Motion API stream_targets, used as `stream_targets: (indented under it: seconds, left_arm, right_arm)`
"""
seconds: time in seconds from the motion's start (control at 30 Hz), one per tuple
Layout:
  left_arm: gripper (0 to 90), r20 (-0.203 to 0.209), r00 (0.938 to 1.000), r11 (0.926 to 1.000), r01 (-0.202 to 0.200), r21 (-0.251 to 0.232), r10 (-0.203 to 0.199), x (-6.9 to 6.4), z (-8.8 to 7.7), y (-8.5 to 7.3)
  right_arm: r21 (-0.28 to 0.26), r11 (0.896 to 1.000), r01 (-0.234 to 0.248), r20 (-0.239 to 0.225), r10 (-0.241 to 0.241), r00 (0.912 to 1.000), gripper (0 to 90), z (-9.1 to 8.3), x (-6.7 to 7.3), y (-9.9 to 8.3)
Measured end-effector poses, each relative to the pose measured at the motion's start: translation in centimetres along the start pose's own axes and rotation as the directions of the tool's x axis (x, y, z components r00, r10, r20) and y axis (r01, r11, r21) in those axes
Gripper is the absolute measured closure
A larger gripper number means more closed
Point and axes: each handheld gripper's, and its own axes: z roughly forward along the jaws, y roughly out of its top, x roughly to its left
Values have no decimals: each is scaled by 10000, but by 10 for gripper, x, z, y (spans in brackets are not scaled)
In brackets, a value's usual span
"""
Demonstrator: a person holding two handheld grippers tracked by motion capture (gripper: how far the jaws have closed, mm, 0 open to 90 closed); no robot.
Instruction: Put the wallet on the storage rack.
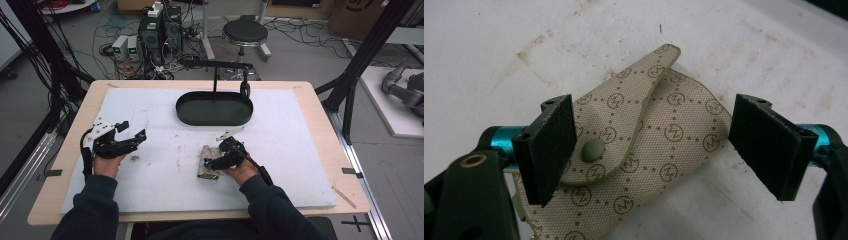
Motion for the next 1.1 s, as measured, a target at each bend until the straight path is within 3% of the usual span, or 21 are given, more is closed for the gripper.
stream_targets:
  seconds: [0.1, 0.27, 0.33, 0.4, 0.43, 0.5, 0.57, 0.67, 0.77, 0.93, 1.0, 1.1]
  left_arm:
    - [232, 7, 10000, 10000, -8, 7, 8, -1, 0, 0]
    - [233, 28, 10000, 10000, -15, -4, 15, -1, 1, 0]
    - [234, 15, 10000, 10000, -16, 5, 16, -1, 0, 0]
    - [234, 13, 10000, 10000, -12, 0, 12, 0, 0, 0]
    - [233, 31, 10000, 10000, 1, -8, -1, 0, 0, 0]
    - [234, 33, 10000, 10000, -12, -15, 12, 0, 0, 0]
    - [234, 7, 10000, 10000, -6, -33, 6, 0, 0, 0]
    - [234, 6, 10000, 10000, -18, -9, 18, 0, 0, 0]
    - [235, 25, 10000, 10000, -23, 5, 23, -1, 1, 0]
    - [237, 29, 10000, 10000, -16, 19, 16, 0, 1, 0]
    - [237, 35, 10000, 10000, -23, 19, 23, -1, 1, 0]
    - [240, 58, 10000, 10000, -36, 9, 36, -1, 1, 0]
  right_arm:
    - [13, 10000, 71, -137, -71, 9999, 194, 1, -1, 1]
    - [-184, 9957, 907, -834, -919, 9923, 203, 7, -8, 4]
    - [-419, 9859, 1621, -1110, -1658, 9799, 233, 9, -11, 6]
    - [-721, 9654, 2507, -1394, -2586, 9559, 338, 7, -11, 8]
    - [-752, 9618, 2633, -1337, -2713, 9532, 336, 6, -9, 8]
    - [-626, 9845, 1641, -893, -1693, 9815, 242, 6, -4, 7]
    - [-346, 9962, 797, -442, -812, 9957, 219, 4, -1, 6]
    - [-330, 9994, -127, 212, 134, 9997, 208, 1, 3, 5]
    - [-115, 9973, -731, 14, 731, 9973, 206, 6, 2, 4]
    - [-7, 9985, -546, -804, 544, 9953, 226, 13, -6, 7]
    - [-81, 9999, -79, -1003, 71, 9949, 238, 14, -9, 8]
    - [-376, 9949, 933, -1291, -975, 9868, 257, 17, -11, 11]
